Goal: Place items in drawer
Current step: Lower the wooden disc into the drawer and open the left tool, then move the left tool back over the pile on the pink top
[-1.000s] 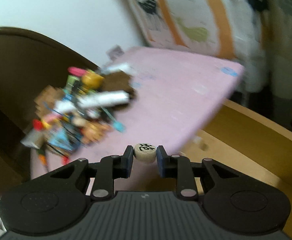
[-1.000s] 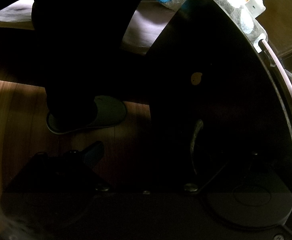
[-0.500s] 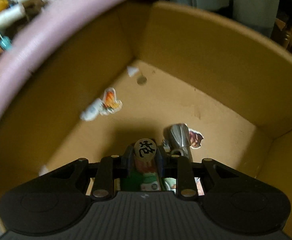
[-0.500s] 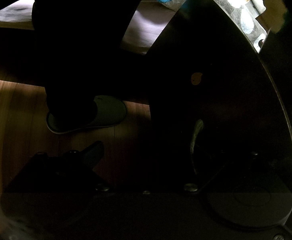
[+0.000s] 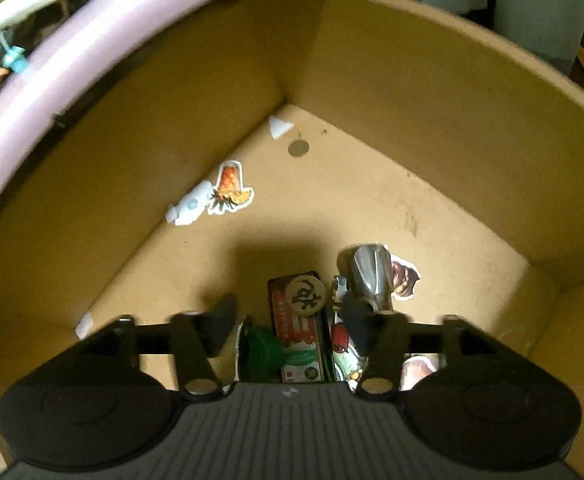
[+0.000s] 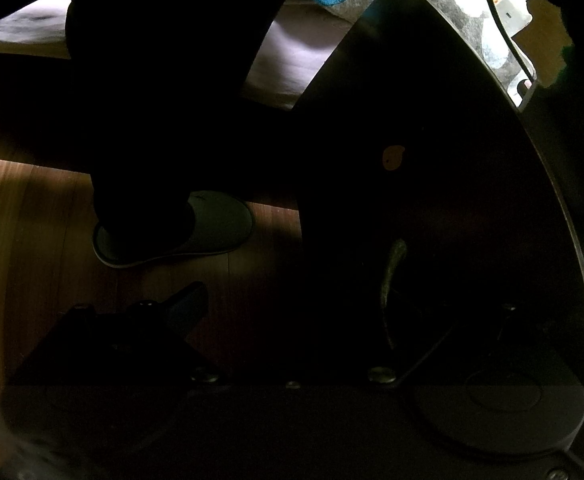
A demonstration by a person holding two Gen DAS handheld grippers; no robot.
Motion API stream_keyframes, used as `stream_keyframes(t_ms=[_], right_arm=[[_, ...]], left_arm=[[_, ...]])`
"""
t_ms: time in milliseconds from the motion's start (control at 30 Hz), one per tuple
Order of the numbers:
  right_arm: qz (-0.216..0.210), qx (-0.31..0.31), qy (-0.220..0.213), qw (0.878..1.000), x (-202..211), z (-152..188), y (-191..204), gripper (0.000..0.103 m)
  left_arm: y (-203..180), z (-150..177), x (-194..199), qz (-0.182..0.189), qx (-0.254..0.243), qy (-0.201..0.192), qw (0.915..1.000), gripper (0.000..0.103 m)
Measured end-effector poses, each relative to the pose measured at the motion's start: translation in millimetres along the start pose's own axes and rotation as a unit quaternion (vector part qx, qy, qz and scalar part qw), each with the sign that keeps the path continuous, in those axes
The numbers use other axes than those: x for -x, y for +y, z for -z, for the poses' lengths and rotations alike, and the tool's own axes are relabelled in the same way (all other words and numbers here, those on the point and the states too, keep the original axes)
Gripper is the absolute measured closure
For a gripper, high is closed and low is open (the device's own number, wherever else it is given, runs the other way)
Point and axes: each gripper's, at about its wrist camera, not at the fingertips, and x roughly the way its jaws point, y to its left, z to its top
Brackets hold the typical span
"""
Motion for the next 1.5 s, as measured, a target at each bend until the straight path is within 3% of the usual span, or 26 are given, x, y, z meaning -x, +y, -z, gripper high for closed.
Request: stream_keyframes(t_ms=[600, 767, 967, 1167, 1300, 1500], right_arm=[[0.002, 0.003, 0.007, 1.000, -2, -3, 1, 0.007], [0.001, -0.001, 0.010, 1.000, -2, -3, 1, 0.007], [-0.002, -0.011, 0.011, 1.000, -2, -5, -1, 0.008], [-0.002, -0.015, 0.010, 1.000, -1, -4, -2, 0.009], [-0.002, -0.013, 0.008, 1.000, -1, -4, -1, 0.009], [-0.001, -0.009, 0.005, 1.000, -1, -4, 1, 0.009]], left_arm=[[21, -1, 71, -0.035, 0.050, -0.015, 0.9980, 0.044], [34, -5, 116, -0.033, 0.066, -0.057, 0.9957, 0.044], [69, -22, 163, -0.058, 0.110, -0.152, 0.9804, 0.044], [120, -51, 159, -0.119, 0.149, -0.200, 0.9609, 0.047], [140, -69, 142, -0.132, 0.142, -0.208, 0.9586, 0.063], [157, -89, 113, -0.147, 0.139, -0.202, 0.9582, 0.067]])
